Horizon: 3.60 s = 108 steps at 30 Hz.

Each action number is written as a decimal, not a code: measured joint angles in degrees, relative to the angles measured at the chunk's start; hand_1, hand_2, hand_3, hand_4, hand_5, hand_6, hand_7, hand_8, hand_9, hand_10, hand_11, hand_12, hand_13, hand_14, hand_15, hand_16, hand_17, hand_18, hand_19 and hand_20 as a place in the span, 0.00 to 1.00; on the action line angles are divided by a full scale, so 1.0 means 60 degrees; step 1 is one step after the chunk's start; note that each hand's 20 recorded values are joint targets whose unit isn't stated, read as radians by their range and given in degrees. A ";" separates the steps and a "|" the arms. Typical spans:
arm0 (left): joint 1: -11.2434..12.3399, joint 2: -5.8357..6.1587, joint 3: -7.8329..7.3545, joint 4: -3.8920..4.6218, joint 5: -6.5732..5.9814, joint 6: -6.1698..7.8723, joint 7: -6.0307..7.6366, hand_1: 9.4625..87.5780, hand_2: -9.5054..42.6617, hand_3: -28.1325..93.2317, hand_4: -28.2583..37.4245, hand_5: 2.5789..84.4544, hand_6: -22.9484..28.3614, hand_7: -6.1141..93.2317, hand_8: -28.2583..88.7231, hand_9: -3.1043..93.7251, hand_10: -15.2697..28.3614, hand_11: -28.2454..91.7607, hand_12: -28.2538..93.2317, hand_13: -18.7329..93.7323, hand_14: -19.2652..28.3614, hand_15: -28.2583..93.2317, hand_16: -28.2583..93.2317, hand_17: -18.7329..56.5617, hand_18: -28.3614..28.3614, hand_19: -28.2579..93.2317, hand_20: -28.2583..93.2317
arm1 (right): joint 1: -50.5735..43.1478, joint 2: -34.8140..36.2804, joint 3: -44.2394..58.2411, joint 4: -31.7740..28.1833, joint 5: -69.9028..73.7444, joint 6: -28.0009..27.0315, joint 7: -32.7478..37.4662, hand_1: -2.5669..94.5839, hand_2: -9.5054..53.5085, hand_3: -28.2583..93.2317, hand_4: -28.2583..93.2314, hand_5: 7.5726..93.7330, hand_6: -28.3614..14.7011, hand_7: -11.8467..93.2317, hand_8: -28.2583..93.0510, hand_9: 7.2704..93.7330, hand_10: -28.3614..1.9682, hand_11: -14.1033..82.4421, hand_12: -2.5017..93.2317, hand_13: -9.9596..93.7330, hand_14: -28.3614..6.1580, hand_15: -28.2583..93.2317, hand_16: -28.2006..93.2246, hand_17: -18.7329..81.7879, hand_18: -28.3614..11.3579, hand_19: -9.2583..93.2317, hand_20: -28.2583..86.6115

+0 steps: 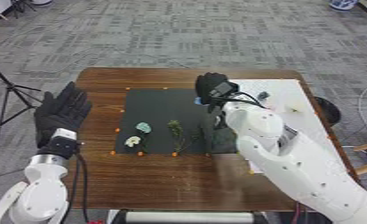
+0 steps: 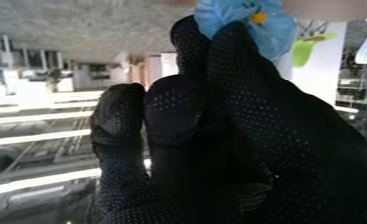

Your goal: Arrange flowers

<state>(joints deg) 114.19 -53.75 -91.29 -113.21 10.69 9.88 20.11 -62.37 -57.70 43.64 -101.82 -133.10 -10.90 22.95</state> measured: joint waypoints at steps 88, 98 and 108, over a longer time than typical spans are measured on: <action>0.0269 -0.0038 -0.0364 -0.0150 -0.0004 -0.0094 0.0087 0.18 0.54 0.79 0.00 0.45 0.57 0.17 0.17 0.34 0.63 0.37 0.30 0.35 0.62 0.38 0.20 0.18 0.68 0.41 0.32 | -0.1811 0.0255 0.3189 -0.1691 0.0933 -0.0378 0.2385 0.48 0.00 0.89 0.04 0.52 0.49 0.22 0.15 0.50 0.33 0.28 0.18 0.69 0.44 0.83 0.47 0.53 0.06 0.92 0.59; 0.0469 -0.0048 -0.0534 -0.0225 -0.0026 -0.0036 0.0232 0.18 0.54 0.80 0.00 0.45 0.57 0.17 0.17 0.34 0.63 0.37 0.30 0.35 0.62 0.39 0.20 0.18 0.69 0.42 0.33 | -0.3169 0.1744 0.4100 -0.1575 0.0746 -0.0678 0.2647 0.51 0.00 0.90 0.01 0.53 0.52 0.22 0.15 0.46 0.43 0.28 0.16 0.69 0.47 0.82 0.51 0.53 0.07 0.92 0.59; 0.0475 -0.0047 -0.0505 -0.0284 -0.0132 0.0301 0.0504 0.18 0.55 0.80 0.00 0.46 0.57 0.18 0.16 0.33 0.63 0.38 0.30 0.36 0.62 0.39 0.19 0.18 0.69 0.42 0.33 | -0.3017 0.1517 0.3783 -0.0831 0.0467 -0.0831 0.2553 0.53 0.00 0.89 0.00 0.52 0.52 0.22 0.15 0.46 0.44 0.28 0.14 0.70 0.49 0.82 0.51 0.54 0.08 0.93 0.59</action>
<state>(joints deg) 117.04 -54.03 -94.32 -114.91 9.90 11.68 23.14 -80.47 -48.60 66.34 -106.81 -130.30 -15.89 38.27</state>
